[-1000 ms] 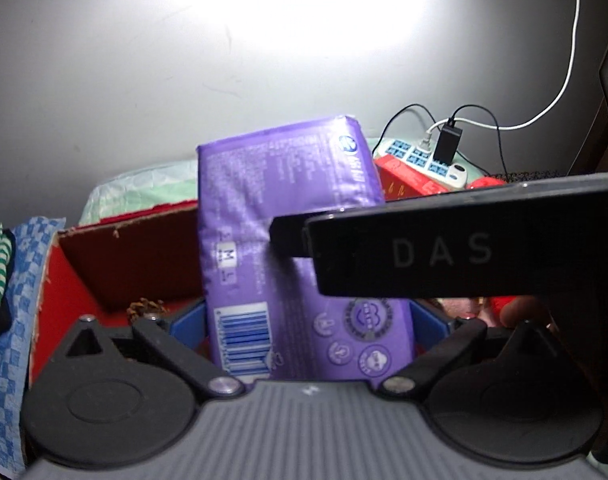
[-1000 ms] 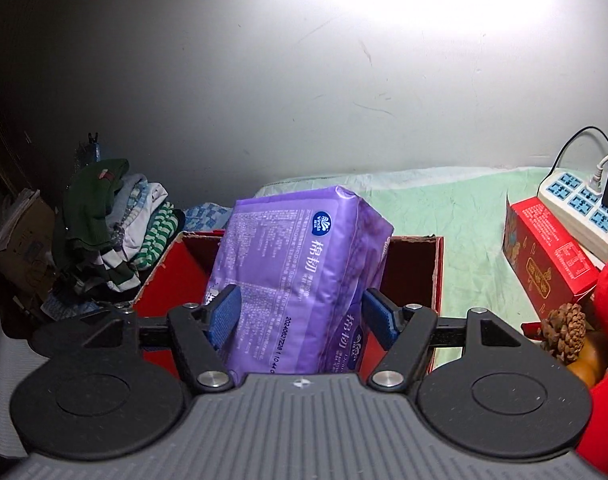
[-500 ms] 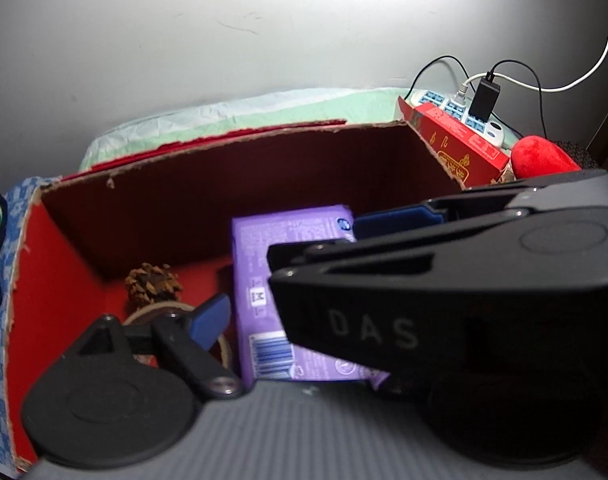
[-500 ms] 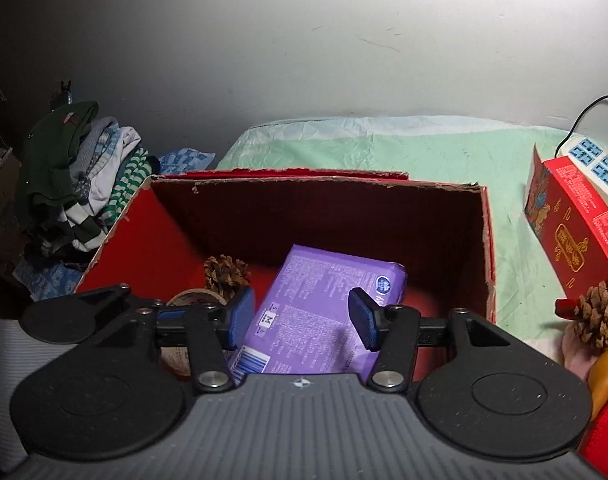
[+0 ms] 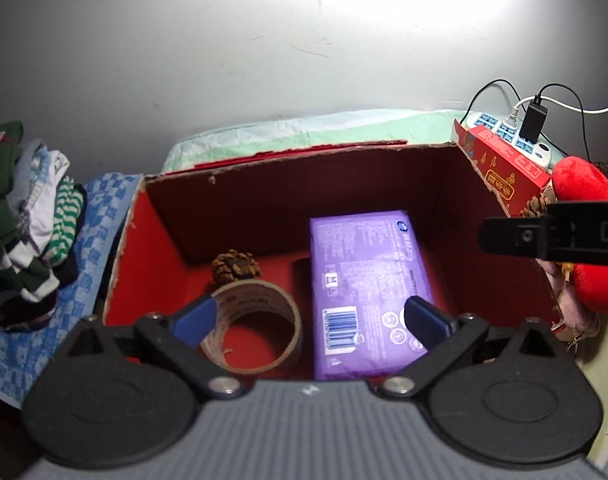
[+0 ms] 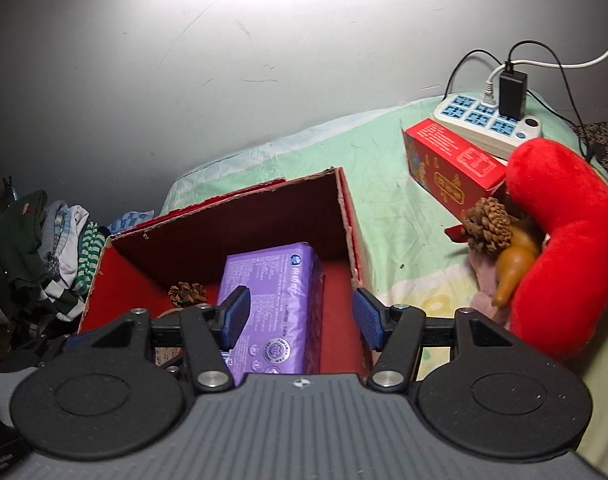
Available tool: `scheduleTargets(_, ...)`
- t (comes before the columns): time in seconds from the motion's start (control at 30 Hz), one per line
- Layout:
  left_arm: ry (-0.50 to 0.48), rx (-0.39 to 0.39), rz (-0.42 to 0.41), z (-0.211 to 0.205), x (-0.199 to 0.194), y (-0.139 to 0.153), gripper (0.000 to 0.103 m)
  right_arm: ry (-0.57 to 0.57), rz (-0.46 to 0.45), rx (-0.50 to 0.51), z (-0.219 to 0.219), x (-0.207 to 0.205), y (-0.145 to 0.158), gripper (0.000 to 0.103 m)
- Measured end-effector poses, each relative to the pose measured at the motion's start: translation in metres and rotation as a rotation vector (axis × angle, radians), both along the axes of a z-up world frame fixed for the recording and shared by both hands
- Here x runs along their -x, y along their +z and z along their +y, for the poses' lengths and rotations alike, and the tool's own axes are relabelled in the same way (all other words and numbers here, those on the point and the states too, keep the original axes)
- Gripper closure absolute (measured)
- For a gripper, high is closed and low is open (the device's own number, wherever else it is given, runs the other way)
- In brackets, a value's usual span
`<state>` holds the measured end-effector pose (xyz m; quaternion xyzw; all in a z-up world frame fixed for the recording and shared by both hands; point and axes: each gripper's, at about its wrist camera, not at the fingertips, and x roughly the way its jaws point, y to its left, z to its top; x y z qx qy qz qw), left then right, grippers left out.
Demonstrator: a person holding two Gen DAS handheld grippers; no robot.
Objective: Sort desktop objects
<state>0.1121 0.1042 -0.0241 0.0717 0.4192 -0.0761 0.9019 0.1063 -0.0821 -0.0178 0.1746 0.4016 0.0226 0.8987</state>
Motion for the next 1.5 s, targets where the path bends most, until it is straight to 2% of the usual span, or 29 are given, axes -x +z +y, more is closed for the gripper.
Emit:
scheduleTargets(0.13,0.015,0.004,-0.009,-0.001,0.01,0.005,0.001,-0.028,0.018,0.015,-0.007,0.019,0.004,0.04)
scheduleTargets(0.27,0.029,0.018,-0.008,-0.005,0.022,0.009,0.001,-0.057,0.002,0.072,-0.008,0.039,0.008,0.03)
scheduleTargets(0.43,0.021,-0.029,-0.034,-0.022,0.04,0.011,0.001,-0.054,-0.007,0.158,-0.008,0.058,0.006,0.028)
scheduleTargets(0.73,-0.011,-0.082,-0.034,-0.07,0.071,0.01,0.0,-0.042,-0.01,0.132,-0.045,0.084,0.002,0.027)
scheduleTargets(0.9,-0.032,-0.061,-0.013,-0.104,0.081,0.01,0.0,-0.051,-0.002,0.1,-0.078,0.1,0.0,0.027)
scheduleTargets(1.17,-0.031,-0.048,-0.01,-0.156,0.09,0.006,0.0,-0.079,-0.006,0.107,-0.125,0.119,-0.002,0.027)
scheduleTargets(1.5,-0.067,-0.052,0.04,-0.203,0.084,-0.015,0.0,-0.145,0.024,0.089,-0.177,0.12,-0.012,0.027)
